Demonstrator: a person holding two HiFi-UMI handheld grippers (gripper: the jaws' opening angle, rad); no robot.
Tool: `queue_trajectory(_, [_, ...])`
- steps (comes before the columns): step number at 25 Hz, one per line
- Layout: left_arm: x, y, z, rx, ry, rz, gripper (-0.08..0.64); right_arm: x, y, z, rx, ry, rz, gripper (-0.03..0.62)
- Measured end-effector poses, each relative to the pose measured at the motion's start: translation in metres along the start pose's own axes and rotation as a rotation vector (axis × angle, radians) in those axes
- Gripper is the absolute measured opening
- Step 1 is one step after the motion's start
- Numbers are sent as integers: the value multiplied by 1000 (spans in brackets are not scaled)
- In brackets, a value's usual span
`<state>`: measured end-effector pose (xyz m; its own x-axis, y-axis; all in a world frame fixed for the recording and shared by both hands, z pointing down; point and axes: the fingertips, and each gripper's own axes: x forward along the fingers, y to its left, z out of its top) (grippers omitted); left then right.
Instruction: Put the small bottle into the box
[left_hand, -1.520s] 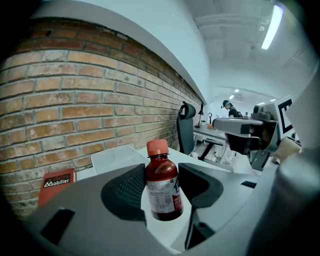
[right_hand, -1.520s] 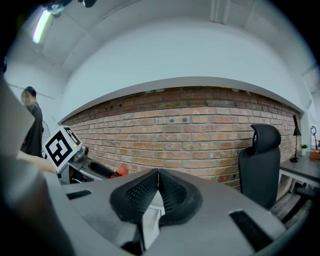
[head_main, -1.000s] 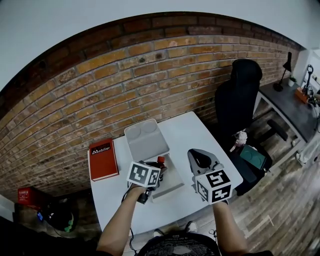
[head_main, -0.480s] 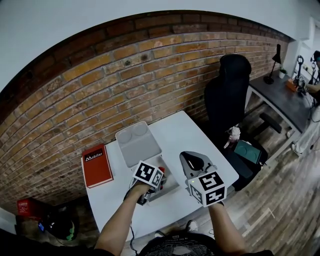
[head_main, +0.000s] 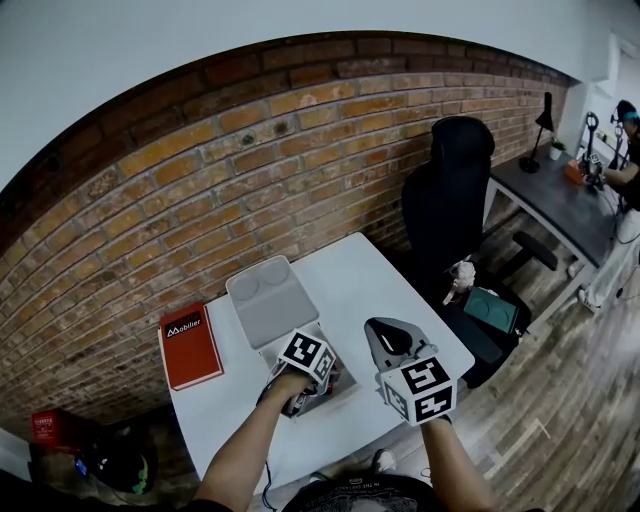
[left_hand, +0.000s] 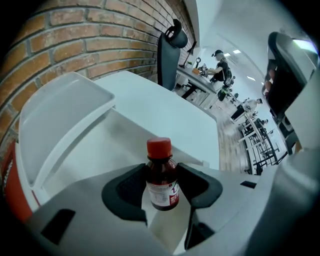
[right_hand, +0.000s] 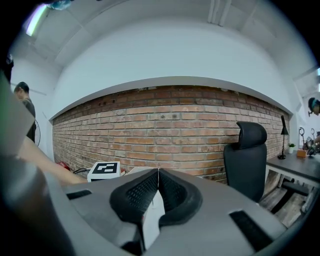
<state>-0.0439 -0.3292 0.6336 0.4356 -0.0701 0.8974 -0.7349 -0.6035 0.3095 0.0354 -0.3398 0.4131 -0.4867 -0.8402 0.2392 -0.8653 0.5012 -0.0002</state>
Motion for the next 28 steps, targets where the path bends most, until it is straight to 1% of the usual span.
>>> queue_trajectory(5, [7,-1,-3,-22,71,-15,216,-4,-4,-2,0,4,-16,20])
queue_trajectory(10, [11,2,-4,-61,108,-6,216,-7,-9,-5,3,12,-22,20])
queue_trajectory(14, [20,5,-18,-49,155,18,213,-8,-8,-7,4,17,-20,20])
queue_trajectory(18, [20,3,-17,-57,149,10,213,-9,-10,-8,4,18,-21,20])
queue_trajectory(23, [21,3,-16,-42,139,16,213,-7,-7,-14,6,28,-11,20])
queue_trajectory(28, [20,1,-15,2,130,21,215,-6,-5,-12,6,28,-1,20])
